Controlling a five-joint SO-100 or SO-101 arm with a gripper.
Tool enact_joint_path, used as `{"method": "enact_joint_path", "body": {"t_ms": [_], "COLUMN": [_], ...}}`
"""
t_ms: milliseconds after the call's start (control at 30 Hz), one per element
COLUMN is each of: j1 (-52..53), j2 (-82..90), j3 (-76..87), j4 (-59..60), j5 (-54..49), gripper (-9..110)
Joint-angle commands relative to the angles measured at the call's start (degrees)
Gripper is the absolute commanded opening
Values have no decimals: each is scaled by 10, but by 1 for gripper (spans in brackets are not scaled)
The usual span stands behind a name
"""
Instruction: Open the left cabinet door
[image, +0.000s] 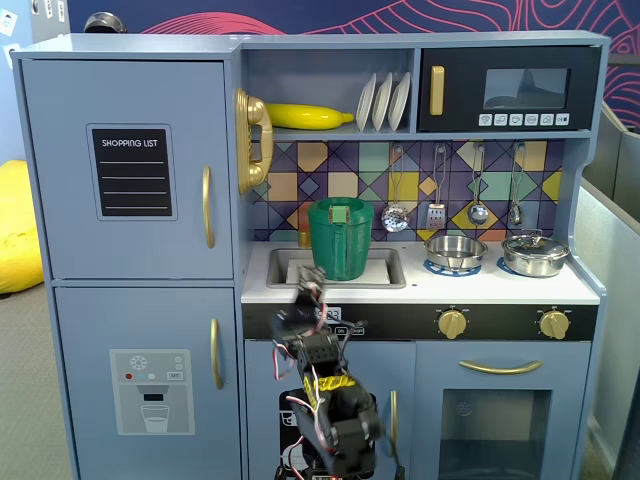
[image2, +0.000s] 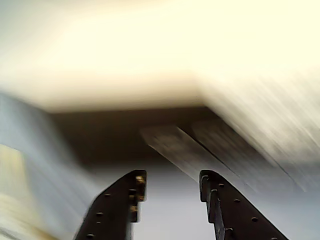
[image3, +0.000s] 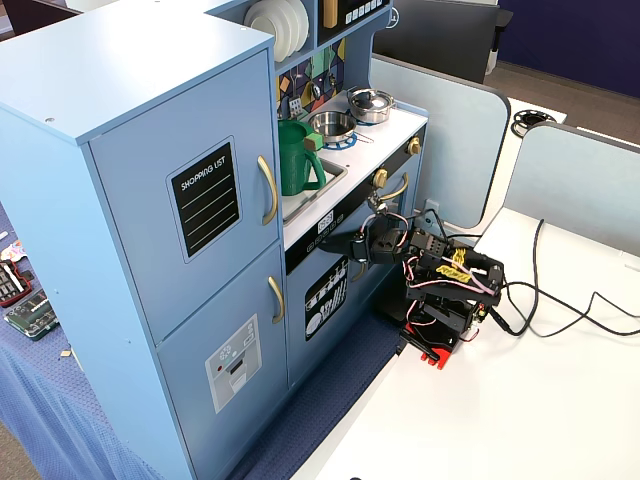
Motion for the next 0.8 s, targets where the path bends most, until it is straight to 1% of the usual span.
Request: {"method": "enact_joint_path", "body": {"t_ms": [0, 100, 233, 400, 533, 767], "j1": [-109, -150, -156, -137, -142, -176], "j2": [-76, -139, -220, -317, -381, -462], "j3": [-153, -243, -338, -446, -516, -599], "j4": [-70, -79, -79, -83, -91, -103], "j5": [-57, -96, -132, -158, -171, -188], "gripper": [11, 14, 20, 20, 19, 18]}}
